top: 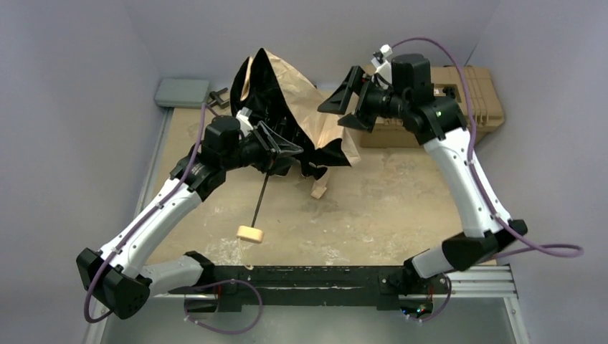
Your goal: Open the umbrella
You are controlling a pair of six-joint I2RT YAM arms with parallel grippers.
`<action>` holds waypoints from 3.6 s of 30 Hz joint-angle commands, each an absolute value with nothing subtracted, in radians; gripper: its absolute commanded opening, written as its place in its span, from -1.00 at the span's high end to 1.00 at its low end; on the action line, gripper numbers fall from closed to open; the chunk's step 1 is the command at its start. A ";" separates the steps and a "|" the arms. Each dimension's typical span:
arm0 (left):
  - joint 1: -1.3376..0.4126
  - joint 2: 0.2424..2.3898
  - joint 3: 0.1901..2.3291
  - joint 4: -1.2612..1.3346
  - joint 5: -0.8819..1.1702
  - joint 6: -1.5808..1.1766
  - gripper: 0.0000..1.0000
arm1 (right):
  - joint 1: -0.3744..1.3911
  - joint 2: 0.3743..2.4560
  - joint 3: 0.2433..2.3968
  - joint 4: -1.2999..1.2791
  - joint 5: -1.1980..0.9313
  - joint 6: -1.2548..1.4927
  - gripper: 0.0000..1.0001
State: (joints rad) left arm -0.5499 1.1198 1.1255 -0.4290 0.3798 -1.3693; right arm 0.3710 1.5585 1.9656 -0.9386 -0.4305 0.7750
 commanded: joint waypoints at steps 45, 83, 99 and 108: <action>-0.548 1.060 1.249 -0.490 0.431 -0.914 -0.74 | 0.629 1.612 1.843 -0.405 -0.589 1.053 1.00; -0.561 1.062 1.342 -0.401 0.363 -1.163 1.00 | 0.657 1.582 1.790 -0.350 -0.352 1.062 0.45; -0.645 1.162 1.557 -0.658 0.254 -0.956 1.00 | 0.749 1.812 2.257 -0.771 -0.041 0.883 0.60; -0.703 1.207 1.654 -0.747 0.184 -0.907 1.00 | 0.795 1.838 2.300 -0.795 0.076 0.774 0.96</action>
State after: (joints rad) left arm -0.6617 1.2240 1.5787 -0.8108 0.1471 -0.9962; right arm 0.7734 1.8336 2.2871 -0.8249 -0.0120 0.8444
